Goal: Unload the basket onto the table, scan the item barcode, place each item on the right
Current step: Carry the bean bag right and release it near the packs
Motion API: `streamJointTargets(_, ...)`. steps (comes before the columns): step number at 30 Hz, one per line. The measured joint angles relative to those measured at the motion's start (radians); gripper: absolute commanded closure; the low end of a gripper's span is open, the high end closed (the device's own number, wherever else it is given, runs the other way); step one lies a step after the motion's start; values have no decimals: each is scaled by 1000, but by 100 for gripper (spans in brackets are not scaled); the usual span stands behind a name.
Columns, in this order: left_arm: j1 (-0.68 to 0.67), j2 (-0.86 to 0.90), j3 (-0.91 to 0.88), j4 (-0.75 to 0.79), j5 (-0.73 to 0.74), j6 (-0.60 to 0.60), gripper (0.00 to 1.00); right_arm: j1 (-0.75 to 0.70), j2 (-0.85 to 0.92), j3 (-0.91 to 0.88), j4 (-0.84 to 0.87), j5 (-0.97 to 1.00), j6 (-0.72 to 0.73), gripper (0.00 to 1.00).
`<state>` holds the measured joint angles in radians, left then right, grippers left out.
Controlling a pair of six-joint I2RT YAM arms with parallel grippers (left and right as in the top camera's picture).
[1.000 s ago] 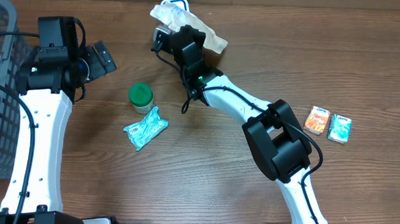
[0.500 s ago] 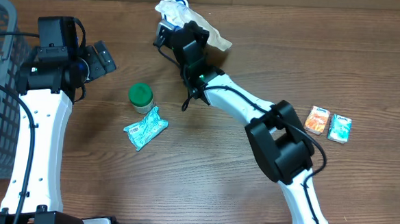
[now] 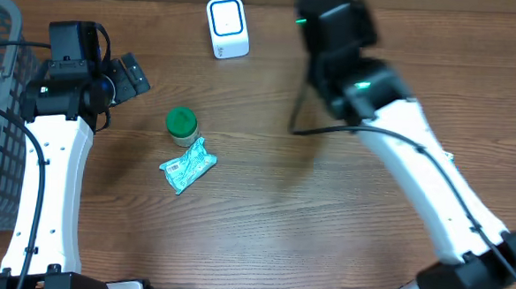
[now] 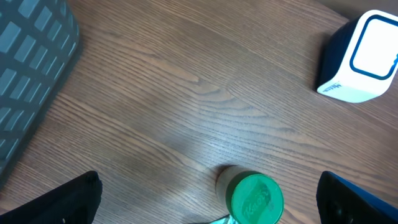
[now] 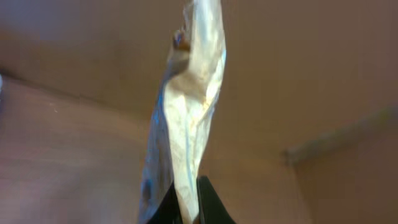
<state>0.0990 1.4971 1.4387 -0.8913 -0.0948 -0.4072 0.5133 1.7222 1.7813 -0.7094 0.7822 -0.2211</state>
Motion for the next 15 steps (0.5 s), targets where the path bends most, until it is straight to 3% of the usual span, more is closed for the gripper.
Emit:
streamJointTargets(2, 0, 0, 0, 0, 0, 0, 0, -70, -6, 2, -184, -14, 138, 96)
streamJointTargets(6, 0, 0, 0, 0, 0, 0, 0, -194, 35, -26, -384, -69, 317, 96)
streamJointTargets(11, 0, 0, 0, 0, 0, 0, 0, -343, 77, -112, -460, -132, 425, 96)
streamJointTargets(15, 0, 0, 0, 0, 0, 0, 1, -433, 83, -169, -465, -149, 454, 89)
